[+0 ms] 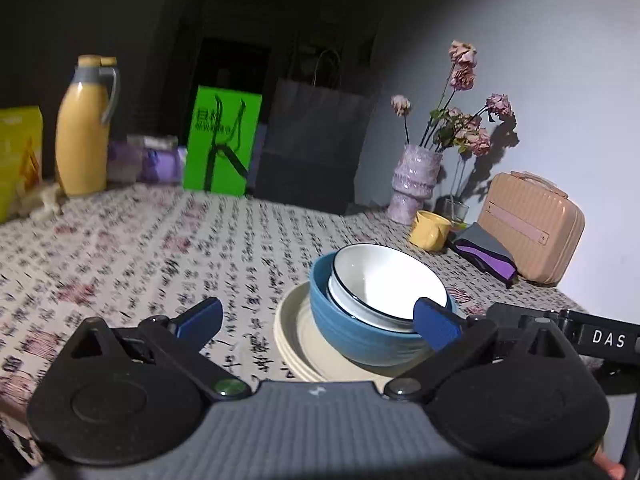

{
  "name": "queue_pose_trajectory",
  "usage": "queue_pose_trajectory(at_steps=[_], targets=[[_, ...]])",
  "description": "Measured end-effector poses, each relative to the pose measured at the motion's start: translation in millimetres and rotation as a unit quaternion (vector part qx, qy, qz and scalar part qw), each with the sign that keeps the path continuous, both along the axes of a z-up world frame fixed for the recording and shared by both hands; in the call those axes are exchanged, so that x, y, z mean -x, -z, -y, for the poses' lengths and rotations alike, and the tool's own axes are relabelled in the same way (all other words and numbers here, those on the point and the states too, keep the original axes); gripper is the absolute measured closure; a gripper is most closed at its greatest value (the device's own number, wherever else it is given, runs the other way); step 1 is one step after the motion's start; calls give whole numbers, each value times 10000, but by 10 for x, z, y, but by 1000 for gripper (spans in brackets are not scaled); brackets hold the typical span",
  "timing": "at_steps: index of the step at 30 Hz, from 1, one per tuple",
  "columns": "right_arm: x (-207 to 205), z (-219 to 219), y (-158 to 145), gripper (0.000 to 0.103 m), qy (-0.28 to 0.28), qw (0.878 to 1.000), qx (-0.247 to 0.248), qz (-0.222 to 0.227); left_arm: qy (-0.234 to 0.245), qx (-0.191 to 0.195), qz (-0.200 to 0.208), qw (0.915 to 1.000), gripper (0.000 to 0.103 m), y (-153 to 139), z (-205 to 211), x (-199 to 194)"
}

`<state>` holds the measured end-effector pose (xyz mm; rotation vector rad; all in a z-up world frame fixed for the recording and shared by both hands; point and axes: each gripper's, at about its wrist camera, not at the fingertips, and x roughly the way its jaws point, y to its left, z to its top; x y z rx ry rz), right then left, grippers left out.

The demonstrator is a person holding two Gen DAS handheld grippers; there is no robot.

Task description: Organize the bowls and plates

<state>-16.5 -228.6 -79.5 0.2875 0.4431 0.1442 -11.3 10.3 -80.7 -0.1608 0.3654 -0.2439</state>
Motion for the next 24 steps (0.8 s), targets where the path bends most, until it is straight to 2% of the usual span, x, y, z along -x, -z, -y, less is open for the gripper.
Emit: queue_pose_trajectory(at_steps=[9, 24], targets=[[381, -73, 137, 0, 169, 9974, 559, 421, -205, -492, 303, 9981, 0, 216, -34, 360], [835, -288, 442, 0, 204, 9926, 1037, 603, -288, -398, 378, 9981, 0, 454, -305, 724]])
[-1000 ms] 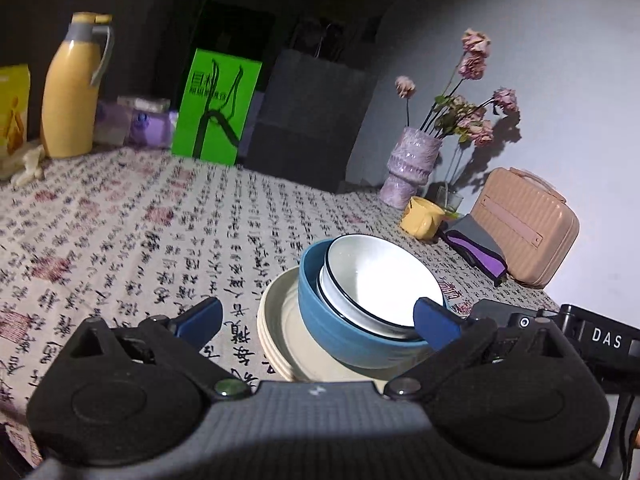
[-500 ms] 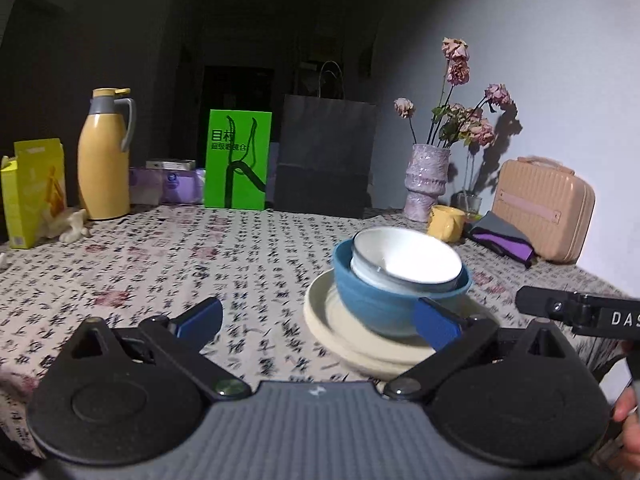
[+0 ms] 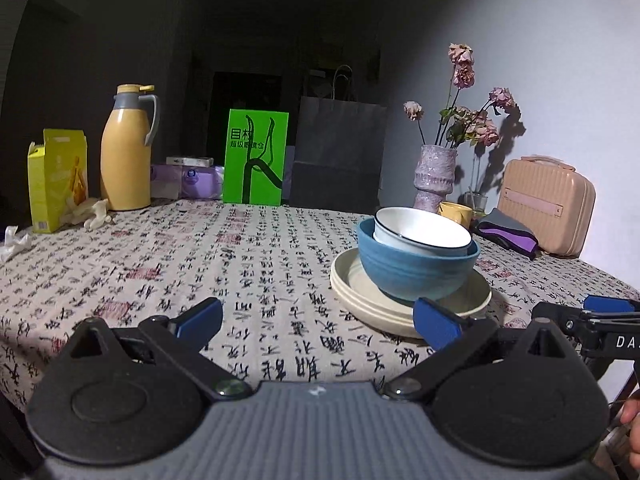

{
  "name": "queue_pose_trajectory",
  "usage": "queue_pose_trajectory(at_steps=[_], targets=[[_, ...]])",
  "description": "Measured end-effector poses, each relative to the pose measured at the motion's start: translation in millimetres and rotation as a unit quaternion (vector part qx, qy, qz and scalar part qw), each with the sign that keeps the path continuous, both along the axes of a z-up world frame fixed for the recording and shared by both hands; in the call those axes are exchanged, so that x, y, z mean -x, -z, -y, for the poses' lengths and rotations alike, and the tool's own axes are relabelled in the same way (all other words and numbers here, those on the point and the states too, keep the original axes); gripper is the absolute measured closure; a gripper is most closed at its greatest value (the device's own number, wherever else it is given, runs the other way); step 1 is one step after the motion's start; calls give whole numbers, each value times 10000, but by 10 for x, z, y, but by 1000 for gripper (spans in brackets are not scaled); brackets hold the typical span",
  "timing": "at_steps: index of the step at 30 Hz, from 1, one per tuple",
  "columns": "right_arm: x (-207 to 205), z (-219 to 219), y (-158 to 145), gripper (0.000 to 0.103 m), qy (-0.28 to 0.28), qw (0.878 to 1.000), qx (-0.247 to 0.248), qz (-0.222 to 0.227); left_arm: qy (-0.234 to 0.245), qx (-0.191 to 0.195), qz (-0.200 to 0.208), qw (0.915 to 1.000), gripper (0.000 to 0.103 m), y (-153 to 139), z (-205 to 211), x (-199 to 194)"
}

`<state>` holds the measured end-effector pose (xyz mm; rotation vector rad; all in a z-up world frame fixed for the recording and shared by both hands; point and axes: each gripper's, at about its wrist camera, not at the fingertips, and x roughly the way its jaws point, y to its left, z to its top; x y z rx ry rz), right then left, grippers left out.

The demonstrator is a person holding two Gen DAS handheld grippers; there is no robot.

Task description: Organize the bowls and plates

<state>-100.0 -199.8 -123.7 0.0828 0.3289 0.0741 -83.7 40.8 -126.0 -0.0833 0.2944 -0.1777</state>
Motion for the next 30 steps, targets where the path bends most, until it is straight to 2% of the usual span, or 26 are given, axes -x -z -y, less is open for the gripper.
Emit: queue_pose_trajectory(at_steps=[30], targets=[[8, -1, 19, 0, -88, 9999, -115, -4, 229, 17, 65, 9997, 0, 37, -19, 33]])
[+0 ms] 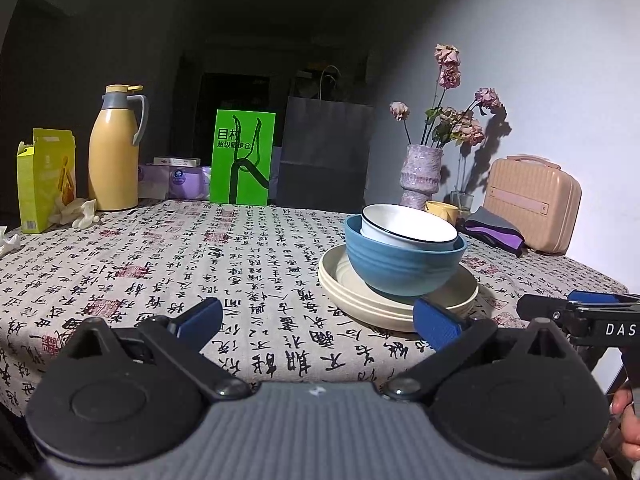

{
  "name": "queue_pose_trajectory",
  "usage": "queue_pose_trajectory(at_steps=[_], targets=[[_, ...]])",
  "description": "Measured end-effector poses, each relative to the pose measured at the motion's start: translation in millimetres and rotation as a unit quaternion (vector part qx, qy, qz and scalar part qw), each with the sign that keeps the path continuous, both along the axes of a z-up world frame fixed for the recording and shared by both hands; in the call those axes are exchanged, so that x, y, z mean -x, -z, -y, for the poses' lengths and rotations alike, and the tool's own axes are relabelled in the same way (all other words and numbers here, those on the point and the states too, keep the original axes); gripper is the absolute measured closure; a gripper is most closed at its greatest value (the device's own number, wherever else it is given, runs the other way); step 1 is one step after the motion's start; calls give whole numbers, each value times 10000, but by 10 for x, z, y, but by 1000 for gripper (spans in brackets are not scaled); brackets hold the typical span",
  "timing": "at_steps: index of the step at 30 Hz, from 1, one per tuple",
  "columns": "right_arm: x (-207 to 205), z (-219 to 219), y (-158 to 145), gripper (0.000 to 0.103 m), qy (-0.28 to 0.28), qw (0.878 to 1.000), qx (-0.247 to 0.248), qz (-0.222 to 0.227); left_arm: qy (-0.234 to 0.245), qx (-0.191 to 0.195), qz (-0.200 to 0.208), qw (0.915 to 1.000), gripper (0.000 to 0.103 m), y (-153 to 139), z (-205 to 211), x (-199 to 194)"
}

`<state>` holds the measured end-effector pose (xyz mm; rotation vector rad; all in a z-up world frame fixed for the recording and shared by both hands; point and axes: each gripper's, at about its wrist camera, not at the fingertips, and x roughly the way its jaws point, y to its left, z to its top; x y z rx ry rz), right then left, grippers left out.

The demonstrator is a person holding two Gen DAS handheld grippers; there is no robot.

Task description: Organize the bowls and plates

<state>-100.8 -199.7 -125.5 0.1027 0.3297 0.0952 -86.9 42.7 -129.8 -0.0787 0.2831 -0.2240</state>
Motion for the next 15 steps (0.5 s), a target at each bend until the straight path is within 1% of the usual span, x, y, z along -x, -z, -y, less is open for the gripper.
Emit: queue_pose_trajectory(at_steps=[15], targets=[[1, -9, -1, 0, -6, 10000, -11, -9, -2, -14, 14, 10000, 0, 6, -3, 9]])
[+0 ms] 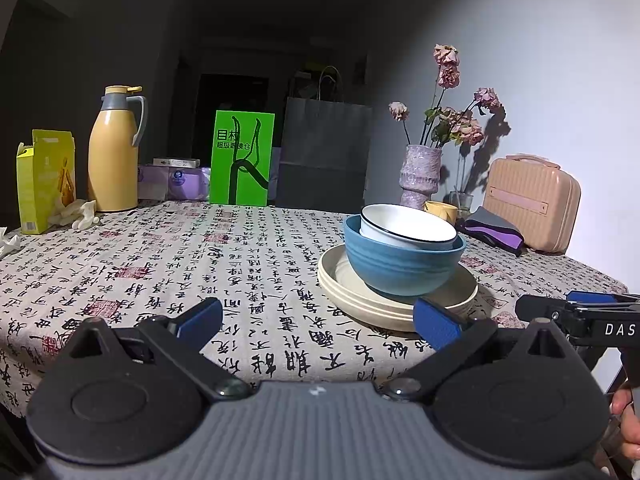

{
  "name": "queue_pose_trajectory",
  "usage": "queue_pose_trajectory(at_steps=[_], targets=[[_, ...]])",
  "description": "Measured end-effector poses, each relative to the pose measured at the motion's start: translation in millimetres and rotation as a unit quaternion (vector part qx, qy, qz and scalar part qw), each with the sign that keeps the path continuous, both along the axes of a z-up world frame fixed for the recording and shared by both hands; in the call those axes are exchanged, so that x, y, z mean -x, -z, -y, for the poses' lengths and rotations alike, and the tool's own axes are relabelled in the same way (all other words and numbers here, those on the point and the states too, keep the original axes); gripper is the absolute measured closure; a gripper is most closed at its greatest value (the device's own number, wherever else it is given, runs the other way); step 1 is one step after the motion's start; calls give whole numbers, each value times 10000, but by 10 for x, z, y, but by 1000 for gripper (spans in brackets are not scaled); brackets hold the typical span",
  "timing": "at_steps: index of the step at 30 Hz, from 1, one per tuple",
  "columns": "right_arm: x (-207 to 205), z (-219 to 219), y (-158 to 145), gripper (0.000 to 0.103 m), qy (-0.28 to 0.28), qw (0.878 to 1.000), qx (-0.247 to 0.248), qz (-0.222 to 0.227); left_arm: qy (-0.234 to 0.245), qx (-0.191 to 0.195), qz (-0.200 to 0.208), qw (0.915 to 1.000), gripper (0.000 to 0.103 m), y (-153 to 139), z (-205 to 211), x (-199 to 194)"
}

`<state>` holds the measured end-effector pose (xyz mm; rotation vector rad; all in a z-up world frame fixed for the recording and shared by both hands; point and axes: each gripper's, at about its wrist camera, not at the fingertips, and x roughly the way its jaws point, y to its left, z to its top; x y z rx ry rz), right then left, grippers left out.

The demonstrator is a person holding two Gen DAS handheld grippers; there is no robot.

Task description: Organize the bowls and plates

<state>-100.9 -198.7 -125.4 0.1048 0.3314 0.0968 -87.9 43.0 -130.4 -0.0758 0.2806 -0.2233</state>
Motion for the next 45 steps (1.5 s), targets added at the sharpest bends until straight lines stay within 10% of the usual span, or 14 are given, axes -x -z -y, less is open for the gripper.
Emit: queue_pose_trajectory(at_steps=[45], targets=[[4, -51, 42, 0, -71, 10000, 19, -8, 127, -78, -48, 9999, 0, 39, 19, 13]])
